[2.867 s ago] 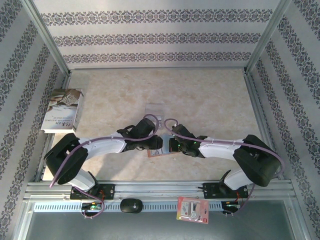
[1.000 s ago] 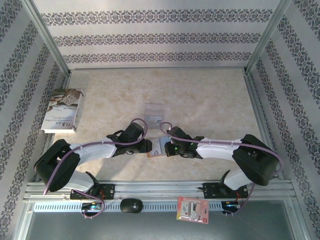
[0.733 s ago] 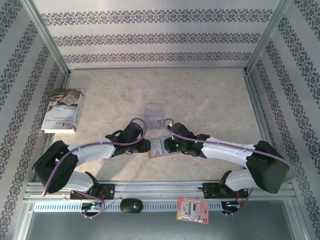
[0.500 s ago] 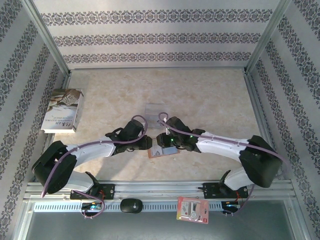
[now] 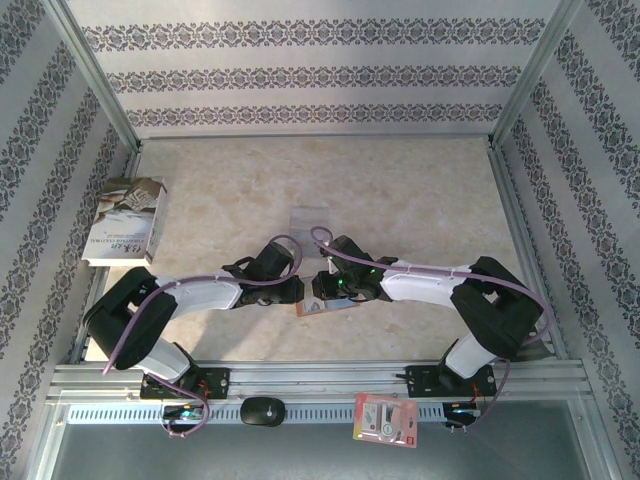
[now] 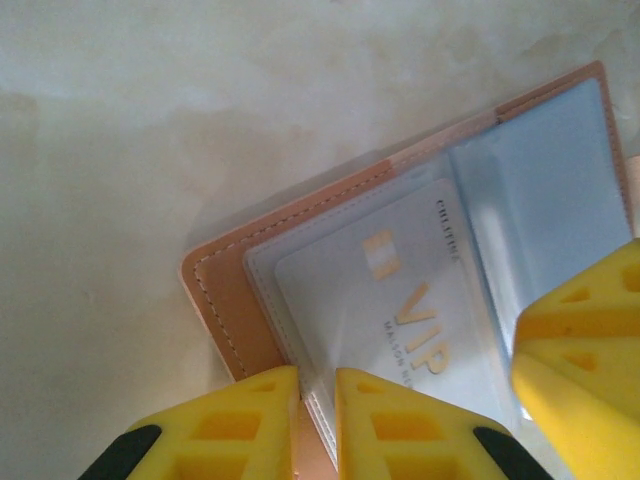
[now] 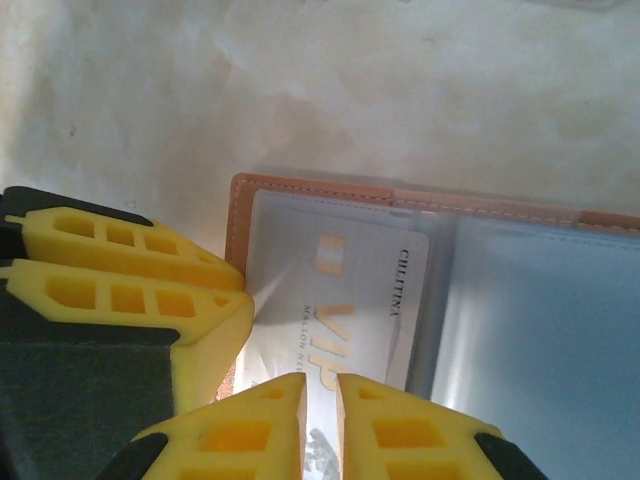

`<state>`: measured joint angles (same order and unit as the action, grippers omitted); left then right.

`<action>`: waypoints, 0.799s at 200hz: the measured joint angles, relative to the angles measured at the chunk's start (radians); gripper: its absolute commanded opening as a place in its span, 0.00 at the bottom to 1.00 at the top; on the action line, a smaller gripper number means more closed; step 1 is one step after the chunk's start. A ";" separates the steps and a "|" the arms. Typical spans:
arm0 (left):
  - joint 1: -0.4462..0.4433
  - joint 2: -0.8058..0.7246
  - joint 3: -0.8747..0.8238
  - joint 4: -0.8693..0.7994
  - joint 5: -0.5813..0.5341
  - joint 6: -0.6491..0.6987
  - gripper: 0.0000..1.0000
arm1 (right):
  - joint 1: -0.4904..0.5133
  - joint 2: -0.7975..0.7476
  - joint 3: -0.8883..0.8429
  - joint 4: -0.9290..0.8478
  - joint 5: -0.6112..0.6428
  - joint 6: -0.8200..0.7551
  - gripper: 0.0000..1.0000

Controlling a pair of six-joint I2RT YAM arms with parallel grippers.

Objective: Take the credit cards out of the card holder

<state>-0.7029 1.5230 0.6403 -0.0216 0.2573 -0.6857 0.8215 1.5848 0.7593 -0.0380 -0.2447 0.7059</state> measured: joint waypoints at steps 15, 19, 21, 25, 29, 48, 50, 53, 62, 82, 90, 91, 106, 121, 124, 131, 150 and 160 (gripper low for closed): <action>0.000 0.006 0.000 0.012 0.000 0.000 0.16 | -0.005 0.000 0.000 -0.004 0.011 0.003 0.20; 0.000 0.007 0.000 0.013 0.000 0.000 0.16 | -0.008 0.000 0.000 -0.006 0.013 0.004 0.20; 0.000 0.008 0.000 0.014 0.000 0.000 0.16 | -0.008 0.000 0.000 -0.007 0.014 0.003 0.20; 0.000 0.008 0.000 0.015 0.000 0.000 0.16 | -0.008 0.000 0.000 -0.008 0.017 0.004 0.20; 0.000 0.010 0.000 0.016 0.000 0.000 0.16 | -0.009 0.000 0.000 -0.008 0.020 0.004 0.20; 0.000 0.015 0.001 0.024 0.001 0.001 0.16 | -0.015 0.000 0.000 -0.015 0.024 0.006 0.21; 0.000 0.016 0.002 0.026 0.002 0.001 0.16 | -0.015 0.000 0.000 -0.015 0.024 0.006 0.21; 0.000 0.017 0.002 0.028 0.002 0.001 0.16 | -0.015 0.000 0.000 -0.016 0.026 0.006 0.21; 0.000 0.020 0.002 0.034 0.004 0.001 0.16 | -0.015 0.000 0.000 -0.018 0.030 0.006 0.21; 0.000 0.021 0.002 0.037 0.004 0.001 0.16 | -0.021 0.000 -0.001 -0.019 0.031 0.006 0.22; 0.000 0.021 0.002 0.037 0.004 0.001 0.16 | -0.023 0.000 -0.001 -0.019 0.030 0.007 0.22; 0.000 0.021 0.002 0.037 0.004 0.001 0.16 | -0.023 0.000 -0.001 -0.019 0.030 0.007 0.22; 0.000 0.023 0.002 0.038 0.004 0.001 0.15 | -0.032 0.000 -0.003 -0.019 0.026 0.012 0.21; 0.000 0.023 0.002 0.039 0.004 0.001 0.15 | -0.041 0.000 -0.008 -0.016 0.019 0.025 0.22; 0.000 0.024 0.002 0.039 0.004 0.001 0.15 | -0.041 0.000 -0.010 -0.016 0.019 0.026 0.22; 0.000 0.025 0.002 0.042 0.005 0.001 0.15 | -0.044 0.000 -0.016 -0.013 0.018 0.030 0.22; 0.000 0.031 0.002 0.057 0.011 0.001 0.15 | -0.048 0.000 -0.031 -0.014 0.013 0.039 0.21; 0.000 0.033 0.002 0.061 0.012 0.001 0.15 | -0.053 0.002 -0.032 -0.014 0.005 0.045 0.21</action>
<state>-0.7025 1.5562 0.6418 0.0395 0.2695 -0.6846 0.7689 1.5864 0.7269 -0.0517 -0.2394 0.7509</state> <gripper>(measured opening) 0.150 0.213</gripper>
